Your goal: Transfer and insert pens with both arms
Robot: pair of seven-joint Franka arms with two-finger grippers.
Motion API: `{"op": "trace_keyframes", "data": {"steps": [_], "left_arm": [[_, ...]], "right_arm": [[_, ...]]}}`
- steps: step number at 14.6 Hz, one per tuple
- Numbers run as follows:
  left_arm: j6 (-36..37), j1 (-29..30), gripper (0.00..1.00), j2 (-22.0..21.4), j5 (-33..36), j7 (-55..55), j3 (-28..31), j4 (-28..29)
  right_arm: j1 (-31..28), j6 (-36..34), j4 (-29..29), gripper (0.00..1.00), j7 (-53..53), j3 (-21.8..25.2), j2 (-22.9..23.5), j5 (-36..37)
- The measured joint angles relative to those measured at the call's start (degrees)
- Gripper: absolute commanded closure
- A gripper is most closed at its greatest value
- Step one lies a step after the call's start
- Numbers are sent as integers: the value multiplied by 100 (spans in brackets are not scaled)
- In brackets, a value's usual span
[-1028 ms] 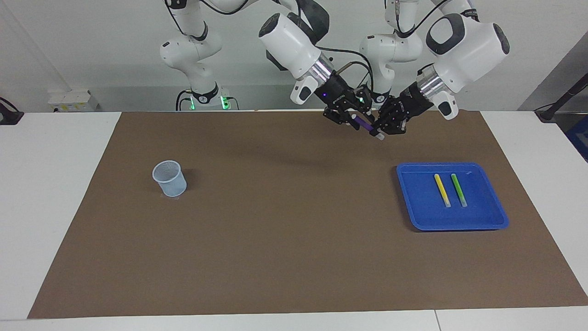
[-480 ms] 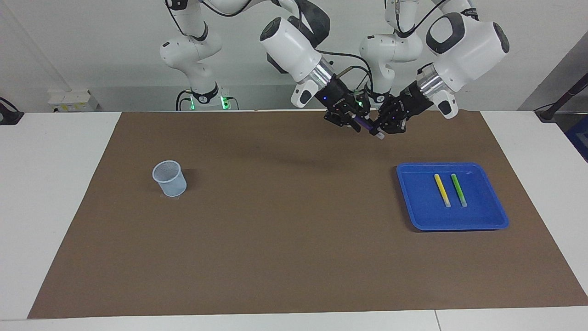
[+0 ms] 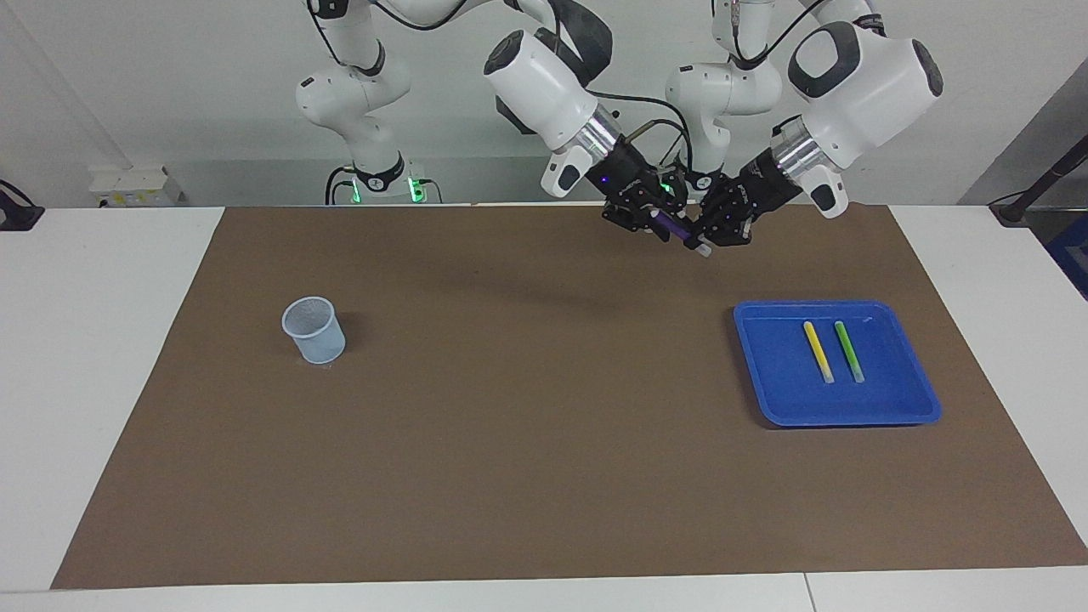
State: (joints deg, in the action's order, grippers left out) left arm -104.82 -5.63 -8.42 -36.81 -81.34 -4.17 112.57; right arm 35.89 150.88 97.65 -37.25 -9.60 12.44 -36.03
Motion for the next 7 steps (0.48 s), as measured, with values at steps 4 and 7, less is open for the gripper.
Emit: {"op": "trace_keyframes", "data": {"steps": [4,7], "left_arm": [[21,0,100,-1,0,0,2,3],[34,0,100,-2,0,0,2,3]], "right_arm": [[0,-1,16,76,0,-3,0,0],[0,-5,25,100,1,-3,0,0]]}}
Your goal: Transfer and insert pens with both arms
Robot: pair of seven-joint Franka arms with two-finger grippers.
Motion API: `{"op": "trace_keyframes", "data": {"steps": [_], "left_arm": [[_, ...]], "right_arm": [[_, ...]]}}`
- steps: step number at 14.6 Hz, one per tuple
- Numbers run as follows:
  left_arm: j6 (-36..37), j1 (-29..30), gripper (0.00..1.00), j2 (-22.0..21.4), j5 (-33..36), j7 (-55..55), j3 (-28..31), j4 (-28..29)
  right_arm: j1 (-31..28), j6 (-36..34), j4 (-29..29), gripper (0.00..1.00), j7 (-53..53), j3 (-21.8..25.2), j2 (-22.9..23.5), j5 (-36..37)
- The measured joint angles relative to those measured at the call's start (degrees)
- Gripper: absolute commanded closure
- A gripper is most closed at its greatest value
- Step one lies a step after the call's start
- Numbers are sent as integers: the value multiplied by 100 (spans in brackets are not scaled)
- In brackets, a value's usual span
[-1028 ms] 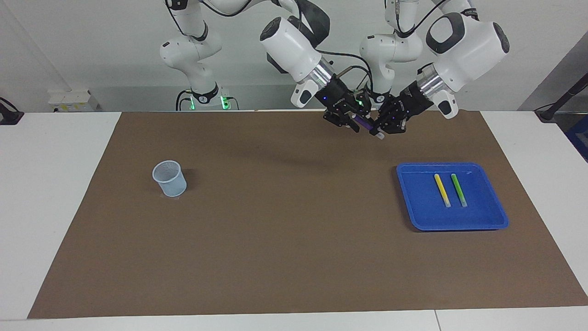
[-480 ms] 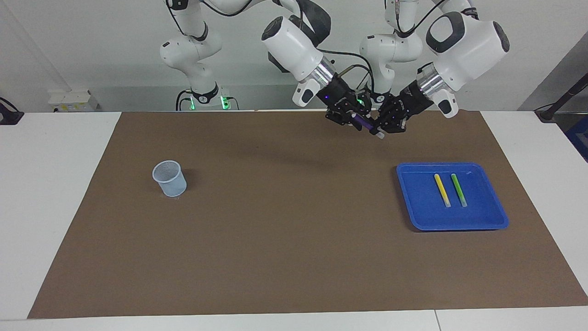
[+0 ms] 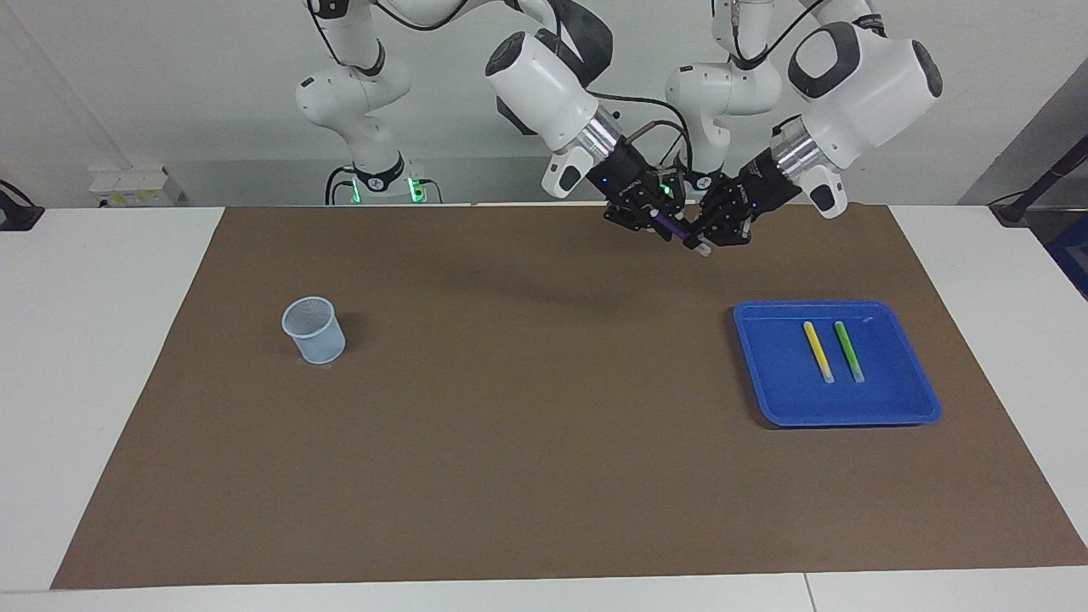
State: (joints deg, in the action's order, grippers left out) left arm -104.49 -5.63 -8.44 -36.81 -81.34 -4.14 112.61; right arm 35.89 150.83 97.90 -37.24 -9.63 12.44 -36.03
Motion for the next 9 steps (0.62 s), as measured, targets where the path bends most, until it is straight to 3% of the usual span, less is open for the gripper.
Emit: {"op": "trace_keyframes", "data": {"steps": [8,9], "left_arm": [[9,0,100,-4,-9,-1,13,10],[9,0,67,-4,-9,-1,13,10]], "right_arm": [[-3,-14,13,100,0,0,0,4],[-3,-14,14,100,0,0,0,4]]}}
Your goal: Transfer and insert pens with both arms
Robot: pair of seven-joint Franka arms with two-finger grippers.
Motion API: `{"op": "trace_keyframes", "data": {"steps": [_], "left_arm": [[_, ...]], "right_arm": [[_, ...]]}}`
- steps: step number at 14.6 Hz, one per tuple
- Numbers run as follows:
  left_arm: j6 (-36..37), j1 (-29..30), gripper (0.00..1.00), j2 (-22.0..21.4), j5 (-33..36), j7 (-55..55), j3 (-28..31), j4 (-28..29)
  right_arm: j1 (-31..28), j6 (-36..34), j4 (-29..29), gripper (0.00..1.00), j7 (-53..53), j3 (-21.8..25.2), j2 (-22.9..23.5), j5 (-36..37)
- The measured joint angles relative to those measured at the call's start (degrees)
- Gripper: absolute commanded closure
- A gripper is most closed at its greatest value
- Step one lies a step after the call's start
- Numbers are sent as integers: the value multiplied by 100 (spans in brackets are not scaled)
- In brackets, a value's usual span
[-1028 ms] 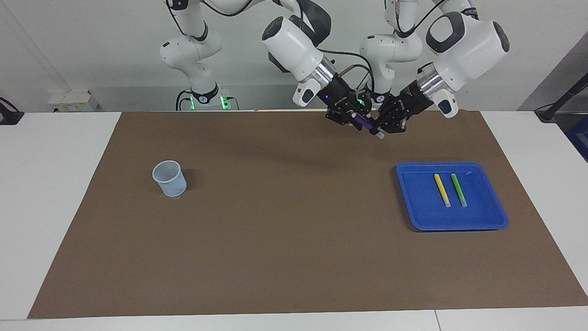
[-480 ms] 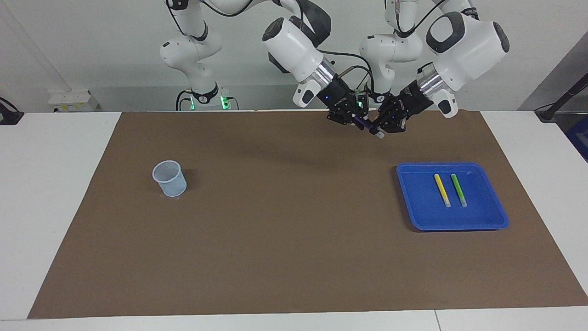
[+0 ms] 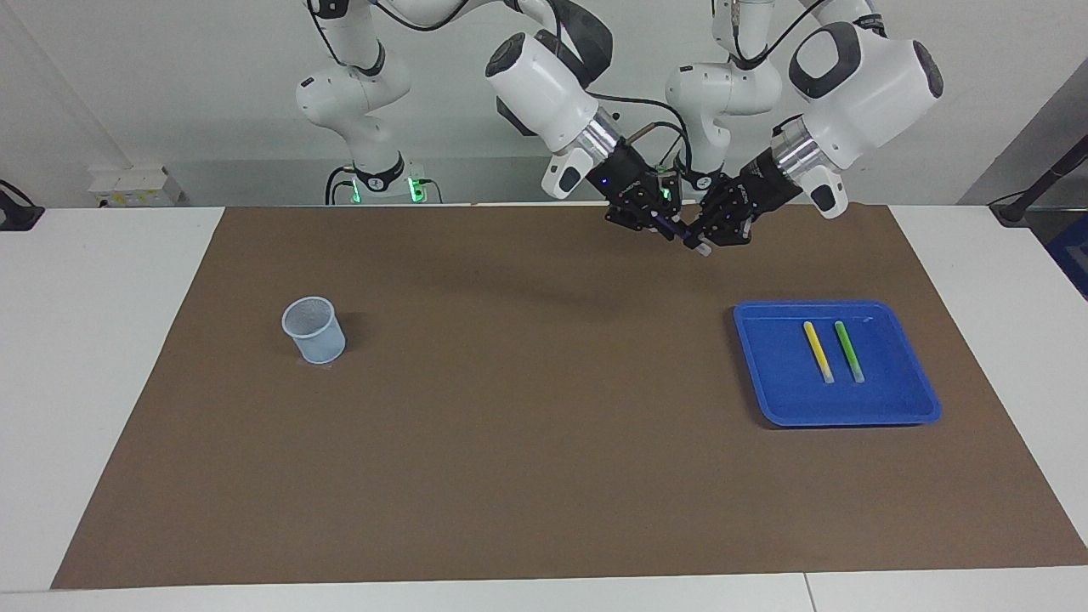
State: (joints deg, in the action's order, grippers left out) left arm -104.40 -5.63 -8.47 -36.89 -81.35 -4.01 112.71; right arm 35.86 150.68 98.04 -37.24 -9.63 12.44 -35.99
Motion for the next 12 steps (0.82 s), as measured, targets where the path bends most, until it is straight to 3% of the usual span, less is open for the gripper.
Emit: {"op": "trace_keyframes", "data": {"steps": [1,2,5,7,10,12], "left_arm": [[0,0,32,0,0,2,0,0],[9,-1,13,-1,0,11,-3,0],[28,-1,9,-26,0,12,0,1],[31,-1,1,-66,0,12,9,1],[34,7,0,-115,12,205,46,11],[77,71,2,-118,109,966,78,20]], "right_arm": [[0,0,0,100,0,0,0,0],[-2,-8,1,100,0,0,0,0],[-29,-160,16,100,7,12,0,0],[-111,-469,16,100,232,33,-2,1],[-385,-1042,42,100,779,46,-23,2],[-550,-1329,166,100,1134,51,-85,44]]}}
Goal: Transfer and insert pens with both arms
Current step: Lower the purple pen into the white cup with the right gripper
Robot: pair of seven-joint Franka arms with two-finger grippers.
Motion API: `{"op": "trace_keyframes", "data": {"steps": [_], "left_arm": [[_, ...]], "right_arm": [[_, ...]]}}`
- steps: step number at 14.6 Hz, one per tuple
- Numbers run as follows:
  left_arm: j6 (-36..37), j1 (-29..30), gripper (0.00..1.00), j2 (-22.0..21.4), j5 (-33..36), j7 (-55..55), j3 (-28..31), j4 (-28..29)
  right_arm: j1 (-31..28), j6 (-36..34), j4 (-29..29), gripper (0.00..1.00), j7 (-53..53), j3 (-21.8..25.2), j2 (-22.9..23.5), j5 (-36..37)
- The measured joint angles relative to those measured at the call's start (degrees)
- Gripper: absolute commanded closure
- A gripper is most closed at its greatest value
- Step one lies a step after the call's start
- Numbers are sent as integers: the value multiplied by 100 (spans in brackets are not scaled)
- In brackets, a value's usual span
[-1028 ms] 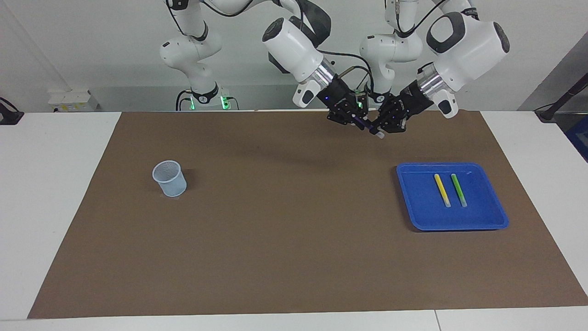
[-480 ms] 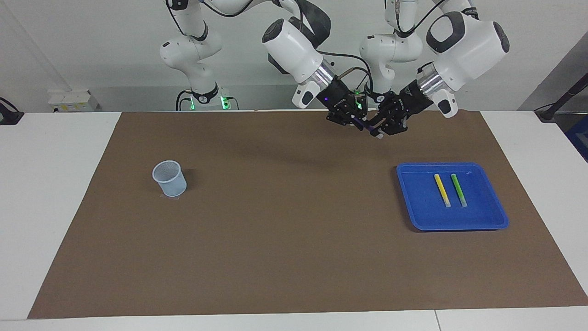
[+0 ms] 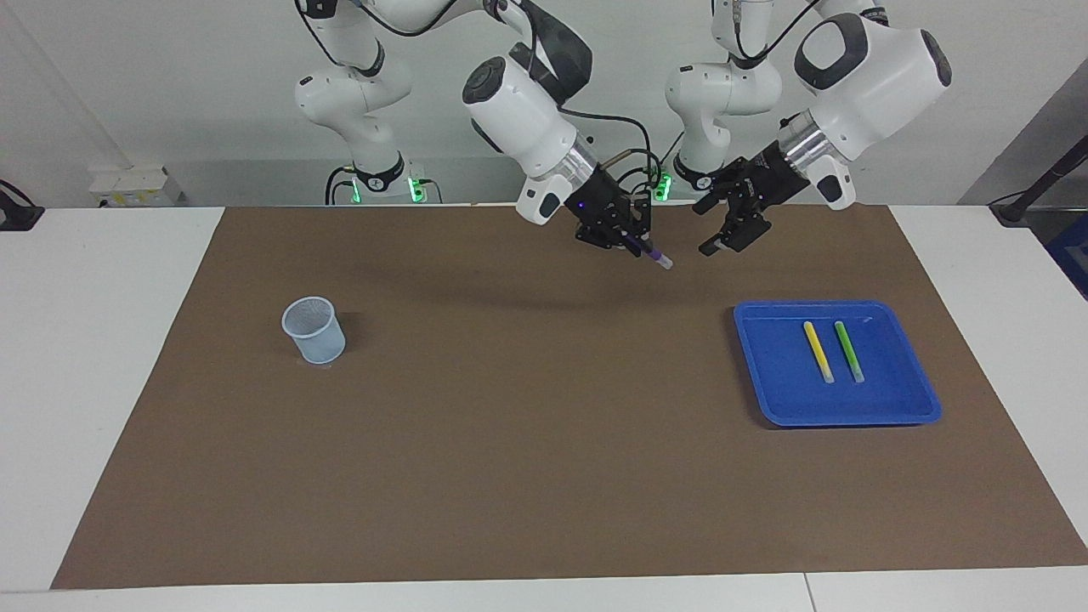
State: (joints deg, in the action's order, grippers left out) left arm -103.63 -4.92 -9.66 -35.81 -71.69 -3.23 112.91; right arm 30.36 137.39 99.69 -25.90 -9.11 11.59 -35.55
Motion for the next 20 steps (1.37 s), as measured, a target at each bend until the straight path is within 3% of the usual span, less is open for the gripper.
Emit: {"op": "trace_keyframes", "data": {"steps": [2,11,16,20], "left_arm": [[162,146,11,-1,296,1049,29,6],[491,930,12,-22,2032,6135,76,7],[-8,1074,12,-17,2674,7692,79,172],[-380,1329,13,161,2763,8529,85,345]], "right_arm": [[-147,-331,218,100,467,3,-110,253],[-1296,-2340,503,100,2059,28,-596,1604],[-2524,-3877,512,100,3732,50,-1072,2843],[-3545,-4062,625,100,5279,62,-1175,3636]]}}
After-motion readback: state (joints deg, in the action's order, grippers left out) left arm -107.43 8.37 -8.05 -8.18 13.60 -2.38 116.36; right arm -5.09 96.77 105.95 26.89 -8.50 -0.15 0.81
